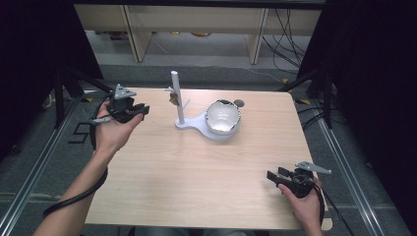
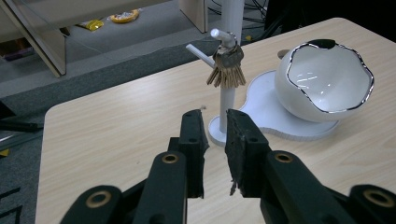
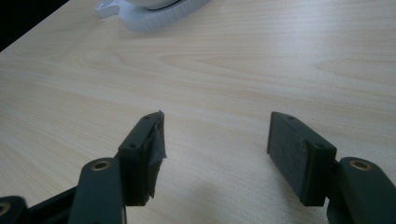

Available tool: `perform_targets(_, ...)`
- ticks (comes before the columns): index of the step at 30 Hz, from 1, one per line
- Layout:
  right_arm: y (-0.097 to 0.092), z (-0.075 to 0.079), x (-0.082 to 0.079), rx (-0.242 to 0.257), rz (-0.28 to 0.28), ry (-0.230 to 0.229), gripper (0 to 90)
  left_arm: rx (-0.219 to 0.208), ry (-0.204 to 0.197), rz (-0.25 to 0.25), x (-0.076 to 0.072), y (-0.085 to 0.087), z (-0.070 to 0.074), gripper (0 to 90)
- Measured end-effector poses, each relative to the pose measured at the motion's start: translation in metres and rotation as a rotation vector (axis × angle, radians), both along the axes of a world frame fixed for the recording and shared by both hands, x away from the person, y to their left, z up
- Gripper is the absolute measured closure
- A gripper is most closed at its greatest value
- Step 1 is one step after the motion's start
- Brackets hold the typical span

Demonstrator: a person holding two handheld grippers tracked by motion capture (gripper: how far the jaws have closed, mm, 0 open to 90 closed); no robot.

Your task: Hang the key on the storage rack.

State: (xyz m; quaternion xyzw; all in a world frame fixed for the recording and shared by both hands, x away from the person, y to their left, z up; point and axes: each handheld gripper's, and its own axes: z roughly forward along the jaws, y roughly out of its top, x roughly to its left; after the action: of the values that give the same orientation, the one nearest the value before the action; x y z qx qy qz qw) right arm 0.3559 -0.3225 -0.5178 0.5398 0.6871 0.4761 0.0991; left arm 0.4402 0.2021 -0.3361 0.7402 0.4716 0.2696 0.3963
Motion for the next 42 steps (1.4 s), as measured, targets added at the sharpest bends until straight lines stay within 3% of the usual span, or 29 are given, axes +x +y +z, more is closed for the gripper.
perform_targets(2, 0.0, 0.0, 0.001, -0.017, -0.007, -0.005, 37.8, -0.019, -0.004, 0.008, -0.005, 0.001, -0.004, 74.4)
perform_targets(4, 0.0, 0.0, 0.0, -0.018, -0.006, -0.004, 37.8, -0.011, -0.003, 0.006, -0.009, 0.005, -0.008, 72.7)
perform_targets(5, -0.002, 0.0, 0.002, -0.05, 0.005, -0.03, 37.8, -0.021, -0.005, 0.011, -0.011, 0.006, -0.011, 72.0)
perform_targets(6, -0.002, 0.0, 0.002, -0.05, 0.005, -0.03, 37.8, -0.018, -0.004, 0.011, -0.014, 0.007, -0.013, 72.0)
perform_targets(7, 0.0, 0.0, 0.0, -0.024, -0.005, 0.002, 37.8, -0.019, -0.007, 0.015, -0.016, 0.009, -0.015, 71.4)
perform_targets(17, 0.0, 0.0, -0.001, -0.016, 0.003, -0.002, 37.8, 0.001, -0.045, 0.025, -0.038, 0.024, -0.04, 65.4)
perform_targets(18, 0.001, 0.0, 0.0, -0.009, 0.002, -0.008, 37.8, 0.003, -0.055, 0.026, -0.041, 0.026, -0.045, 64.8)
perform_targets(19, -0.002, -0.001, 0.002, -0.034, 0.018, -0.034, 37.8, 0.01, -0.06, 0.025, -0.043, 0.027, -0.047, 64.2)
perform_targets(26, 0.0, -0.001, 0.001, -0.029, 0.006, -0.035, 37.8, -0.009, -0.108, 0.033, -0.062, 0.036, -0.071, 58.1)
perform_targets(30, 0.001, 0.0, -0.001, -0.01, 0.002, -0.018, 37.8, -0.023, -0.13, 0.041, -0.077, 0.041, -0.092, 55.8)
perform_targets(34, -0.001, -0.001, 0.0, -0.043, 0.013, -0.054, 37.8, -0.045, -0.154, 0.063, -0.087, 0.048, -0.114, 50.4)
perform_targets(37, 0.0, -0.001, 0.0, -0.032, 0.016, -0.049, 37.9, -0.056, -0.141, 0.077, -0.094, 0.055, -0.135, 46.5)
perform_targets(38, -0.001, -0.001, 0.0, -0.051, 0.015, -0.055, 37.9, -0.06, -0.138, 0.079, -0.095, 0.057, -0.142, 45.1)
perform_targets(40, 0.001, 0.001, -0.002, -0.029, 0.0, -0.024, 37.9, -0.077, -0.115, 0.076, -0.098, 0.063, -0.16, 41.8)
perform_targets(42, 0.001, 0.001, -0.002, -0.029, 0.0, -0.024, 37.9, -0.089, -0.117, 0.081, -0.099, 0.065, -0.166, 39.7)
